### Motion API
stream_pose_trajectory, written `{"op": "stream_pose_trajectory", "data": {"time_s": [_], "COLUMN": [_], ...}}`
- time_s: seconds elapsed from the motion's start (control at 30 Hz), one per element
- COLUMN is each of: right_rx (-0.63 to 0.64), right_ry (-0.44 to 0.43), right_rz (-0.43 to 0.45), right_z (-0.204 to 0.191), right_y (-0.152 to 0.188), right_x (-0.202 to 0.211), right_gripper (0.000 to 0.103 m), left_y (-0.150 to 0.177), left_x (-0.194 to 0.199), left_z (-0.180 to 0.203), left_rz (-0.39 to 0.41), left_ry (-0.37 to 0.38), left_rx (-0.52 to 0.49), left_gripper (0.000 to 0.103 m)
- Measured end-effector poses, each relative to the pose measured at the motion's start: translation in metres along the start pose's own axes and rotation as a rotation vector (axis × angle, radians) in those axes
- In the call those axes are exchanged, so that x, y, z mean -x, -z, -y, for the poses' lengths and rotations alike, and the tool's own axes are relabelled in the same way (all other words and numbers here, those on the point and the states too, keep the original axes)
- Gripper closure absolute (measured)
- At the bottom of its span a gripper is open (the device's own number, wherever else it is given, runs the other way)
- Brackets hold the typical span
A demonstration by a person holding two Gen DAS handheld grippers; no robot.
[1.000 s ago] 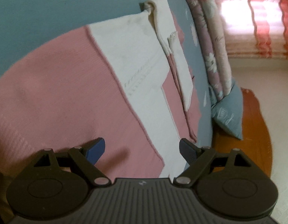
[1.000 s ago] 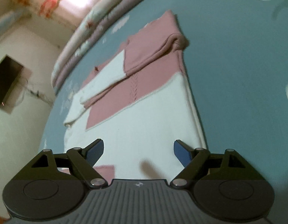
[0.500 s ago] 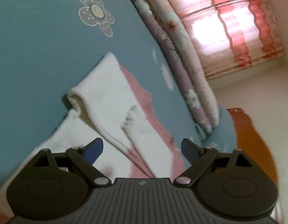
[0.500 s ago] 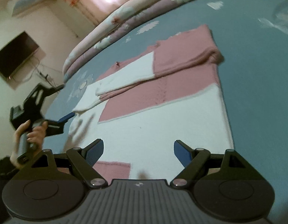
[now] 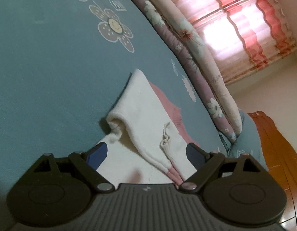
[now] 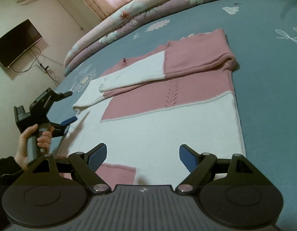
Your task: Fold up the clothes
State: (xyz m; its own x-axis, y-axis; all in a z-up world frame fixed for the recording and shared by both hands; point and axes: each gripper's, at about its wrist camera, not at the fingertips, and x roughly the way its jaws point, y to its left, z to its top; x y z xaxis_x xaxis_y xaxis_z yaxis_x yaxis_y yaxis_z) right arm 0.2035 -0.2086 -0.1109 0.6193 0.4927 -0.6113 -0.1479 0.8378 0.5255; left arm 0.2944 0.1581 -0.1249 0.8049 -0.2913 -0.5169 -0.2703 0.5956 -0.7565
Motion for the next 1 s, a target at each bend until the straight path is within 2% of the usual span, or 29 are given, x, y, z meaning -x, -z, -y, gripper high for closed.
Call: {"op": "stream_pose_trajectory", "data": {"time_s": [0.1, 0.2, 0.27, 0.37, 0.47, 0.57, 0.7, 0.8, 0.87, 0.93, 1.0], "right_rx": [0.008, 0.011, 0.009, 0.005, 0.003, 0.005, 0.007, 0.007, 0.004, 0.0, -0.004], "right_ry": [0.005, 0.008, 0.013, 0.014, 0.009, 0.002, 0.002, 0.01, 0.012, 0.01, 0.008], "right_rz": [-0.005, -0.009, -0.01, -0.006, 0.001, 0.007, 0.01, 0.008, 0.009, 0.014, 0.018], "right_z": [-0.001, -0.001, -0.001, 0.001, 0.001, 0.0, -0.001, -0.001, 0.0, 0.001, 0.002], "right_y": [0.001, 0.002, 0.002, 0.003, 0.002, 0.002, 0.002, 0.002, 0.002, 0.002, 0.001], "right_x": [-0.002, -0.003, -0.002, 0.0, 0.002, 0.004, 0.004, 0.004, 0.005, 0.006, 0.008], "right_gripper": [0.017, 0.017, 0.017, 0.017, 0.017, 0.016, 0.016, 0.016, 0.016, 0.016, 0.016], "left_y": [0.004, 0.012, 0.014, 0.016, 0.016, 0.012, 0.017, 0.026, 0.028, 0.029, 0.031], "left_x": [0.005, 0.001, -0.001, 0.007, 0.018, 0.026, 0.029, 0.02, 0.021, 0.031, 0.042], "left_z": [0.009, 0.011, 0.001, -0.017, -0.016, -0.011, -0.002, -0.004, -0.014, -0.023, -0.027], "left_rz": [-0.034, -0.067, -0.067, -0.039, -0.037, -0.051, -0.06, -0.102, -0.088, -0.069, -0.059], "left_ry": [0.07, 0.049, 0.009, 0.042, 0.022, -0.011, 0.059, 0.021, -0.003, 0.011, 0.003], "left_rx": [-0.014, -0.048, -0.025, 0.014, -0.019, 0.002, -0.009, -0.013, 0.004, 0.023, 0.003], "left_gripper": [0.013, 0.013, 0.014, 0.015, 0.016, 0.015, 0.014, 0.014, 0.015, 0.015, 0.015]}}
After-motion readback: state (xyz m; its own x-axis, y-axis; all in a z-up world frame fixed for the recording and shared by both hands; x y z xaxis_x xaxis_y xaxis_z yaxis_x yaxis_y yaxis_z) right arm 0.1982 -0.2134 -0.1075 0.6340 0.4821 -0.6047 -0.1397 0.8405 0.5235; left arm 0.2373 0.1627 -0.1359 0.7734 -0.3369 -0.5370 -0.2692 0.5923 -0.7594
